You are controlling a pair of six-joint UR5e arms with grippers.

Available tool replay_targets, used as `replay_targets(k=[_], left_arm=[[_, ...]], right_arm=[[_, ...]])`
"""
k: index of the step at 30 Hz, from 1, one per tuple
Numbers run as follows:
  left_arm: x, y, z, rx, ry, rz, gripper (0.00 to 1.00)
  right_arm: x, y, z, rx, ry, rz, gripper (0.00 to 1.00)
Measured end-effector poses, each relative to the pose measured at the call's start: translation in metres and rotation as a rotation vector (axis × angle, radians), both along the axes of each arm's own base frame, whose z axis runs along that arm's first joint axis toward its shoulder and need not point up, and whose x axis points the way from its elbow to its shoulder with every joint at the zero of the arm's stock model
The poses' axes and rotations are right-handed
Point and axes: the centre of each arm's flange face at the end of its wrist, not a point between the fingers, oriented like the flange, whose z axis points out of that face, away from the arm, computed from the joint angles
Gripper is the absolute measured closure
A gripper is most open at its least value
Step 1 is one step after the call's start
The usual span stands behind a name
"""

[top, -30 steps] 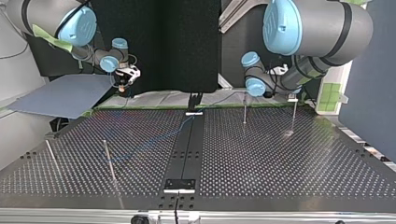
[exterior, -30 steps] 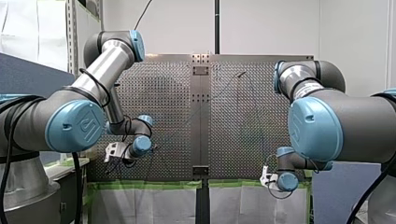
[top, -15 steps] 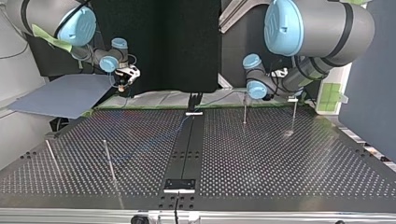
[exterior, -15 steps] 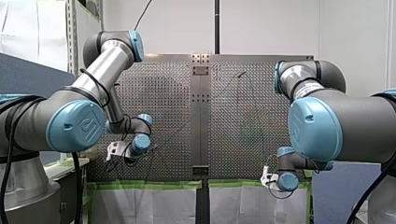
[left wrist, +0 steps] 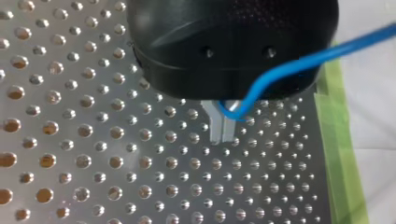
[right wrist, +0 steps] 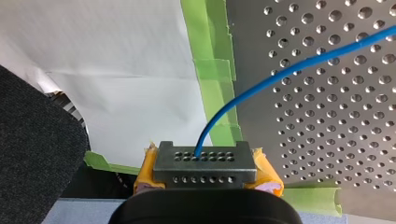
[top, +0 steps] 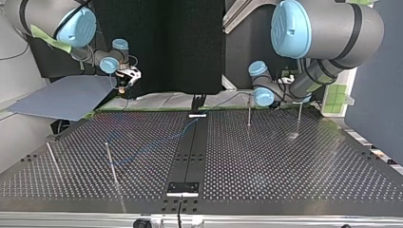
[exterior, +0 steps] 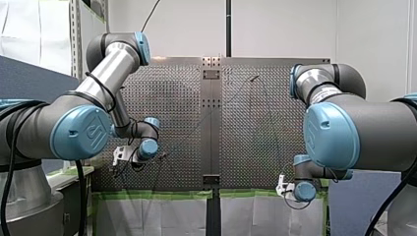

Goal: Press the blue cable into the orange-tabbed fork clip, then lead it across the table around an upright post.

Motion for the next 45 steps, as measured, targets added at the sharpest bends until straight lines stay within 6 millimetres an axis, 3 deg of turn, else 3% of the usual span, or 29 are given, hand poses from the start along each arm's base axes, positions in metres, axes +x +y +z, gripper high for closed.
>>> replay_targets(k=[10, 19, 28, 36, 45], left_arm=[[0.019, 0.0, 0.01, -0.018, -0.045, -0.016, 0.99], [0.025, 0.004, 0.013, -0.024, -0.062, 0.0, 0.99], [0.026, 0.012, 0.014, -0.042, -0.078, 0.032, 0.99], [0.026, 0.011, 0.014, -0.054, -0.082, 0.028, 0.99], [0.031, 0.01, 0.013, -0.122, -0.112, -0.001, 0.99]], right_arm=[[-0.003, -0.003, 0.001, -0.005, -0.001, -0.005, 1.0], [-0.008, -0.005, 0.001, -0.004, 0.0, -0.016, 1.0], [-0.024, -0.009, 0.001, -0.001, -0.022, -0.08, 1.0], [-0.047, -0.018, 0.002, -0.008, -0.037, -0.134, 1.0], [-0.059, -0.033, 0.007, -0.034, -0.049, -0.155, 1.0]])
